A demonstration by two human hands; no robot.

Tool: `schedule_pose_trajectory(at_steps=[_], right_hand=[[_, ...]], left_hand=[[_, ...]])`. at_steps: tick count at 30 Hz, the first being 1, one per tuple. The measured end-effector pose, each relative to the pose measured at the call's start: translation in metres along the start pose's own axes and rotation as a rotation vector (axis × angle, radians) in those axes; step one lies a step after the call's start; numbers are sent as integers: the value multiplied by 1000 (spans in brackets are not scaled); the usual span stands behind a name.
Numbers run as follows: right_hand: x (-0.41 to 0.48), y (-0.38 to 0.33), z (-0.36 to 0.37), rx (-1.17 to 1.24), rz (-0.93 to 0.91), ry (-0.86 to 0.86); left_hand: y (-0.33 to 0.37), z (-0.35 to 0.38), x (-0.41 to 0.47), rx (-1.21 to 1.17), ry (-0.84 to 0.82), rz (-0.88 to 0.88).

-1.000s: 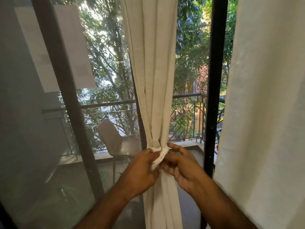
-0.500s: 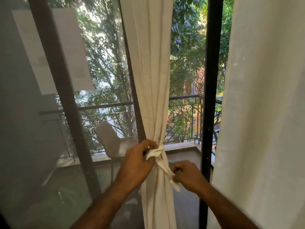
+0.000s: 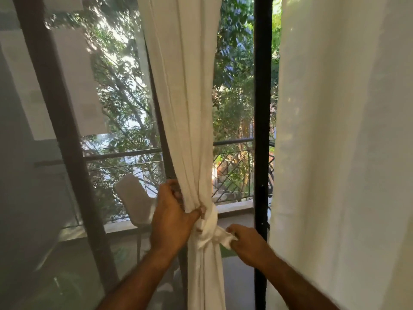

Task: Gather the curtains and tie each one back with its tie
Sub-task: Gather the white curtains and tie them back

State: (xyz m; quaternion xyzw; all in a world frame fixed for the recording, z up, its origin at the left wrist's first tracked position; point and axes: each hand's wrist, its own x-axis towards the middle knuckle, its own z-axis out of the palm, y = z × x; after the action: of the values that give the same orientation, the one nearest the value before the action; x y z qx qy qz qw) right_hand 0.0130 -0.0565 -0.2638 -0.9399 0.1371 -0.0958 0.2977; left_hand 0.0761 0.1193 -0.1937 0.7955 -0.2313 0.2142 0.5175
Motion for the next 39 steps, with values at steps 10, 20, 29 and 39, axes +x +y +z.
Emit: schedule_pose_trajectory(at_steps=[10, 20, 29, 39], right_hand=[[-8, -36, -103, 267, -243, 351], [-39, 12, -250, 447, -298, 838], [-65, 185, -388, 347, 66, 1601], [-21, 324, -540, 556, 164, 1169]], left_hand=[[108, 27, -9, 22, 210, 572], [201, 107, 54, -311, 33, 487], [272, 194, 72, -108, -2, 589], [363, 300, 85, -165, 76, 558]])
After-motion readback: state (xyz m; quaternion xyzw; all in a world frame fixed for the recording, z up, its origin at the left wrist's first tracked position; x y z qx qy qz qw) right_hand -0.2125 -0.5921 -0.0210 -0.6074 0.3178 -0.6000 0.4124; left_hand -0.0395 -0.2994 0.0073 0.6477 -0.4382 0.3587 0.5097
